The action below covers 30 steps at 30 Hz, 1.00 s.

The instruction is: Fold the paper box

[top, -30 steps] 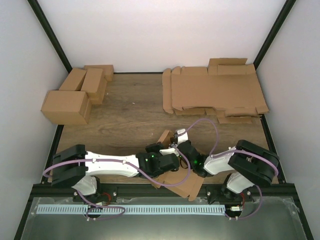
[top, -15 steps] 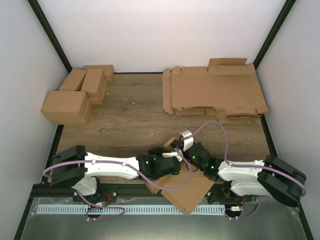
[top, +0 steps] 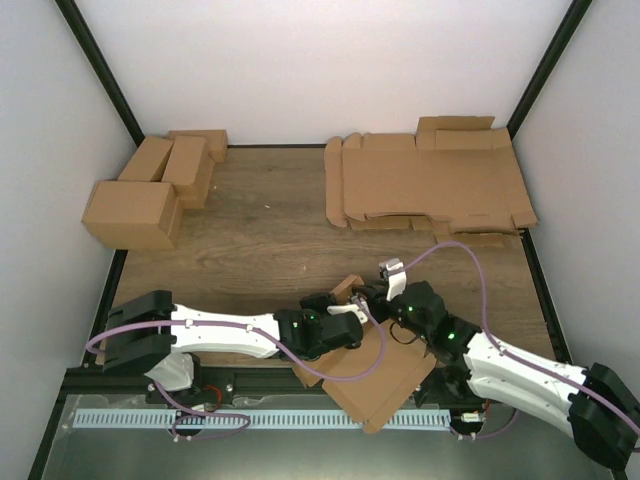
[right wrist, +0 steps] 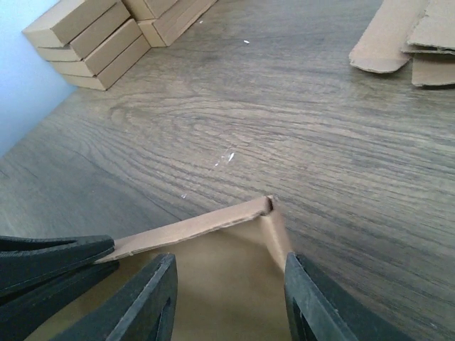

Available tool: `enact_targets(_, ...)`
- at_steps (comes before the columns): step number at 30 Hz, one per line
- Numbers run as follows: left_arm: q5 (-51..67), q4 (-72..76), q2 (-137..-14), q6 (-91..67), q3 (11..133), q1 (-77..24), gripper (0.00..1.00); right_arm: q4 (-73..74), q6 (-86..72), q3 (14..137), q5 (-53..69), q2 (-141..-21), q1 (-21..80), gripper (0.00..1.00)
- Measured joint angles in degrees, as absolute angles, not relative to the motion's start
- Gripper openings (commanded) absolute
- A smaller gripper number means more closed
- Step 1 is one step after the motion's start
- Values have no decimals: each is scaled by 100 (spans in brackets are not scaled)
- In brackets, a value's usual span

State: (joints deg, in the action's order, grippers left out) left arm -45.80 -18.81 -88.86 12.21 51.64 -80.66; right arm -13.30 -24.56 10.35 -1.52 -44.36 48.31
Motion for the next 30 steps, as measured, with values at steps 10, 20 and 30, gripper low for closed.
enact_targets(10, -4593, -2123, -8914, 1214, 5162, -8025, 4, -517, -2624, 1358, 58, -4635, 4681, 40)
enact_targets(20, -4587, -2196, -8912, 1199, 5162, -8001, 4, -434, -2644, 1874, -148, -5791, 4414, 33)
enact_targets(30, -4624, -2211, -8912, 1203, 5159, -7985, 5, -895, -2119, 1973, 285, -6346, 4364, 5)
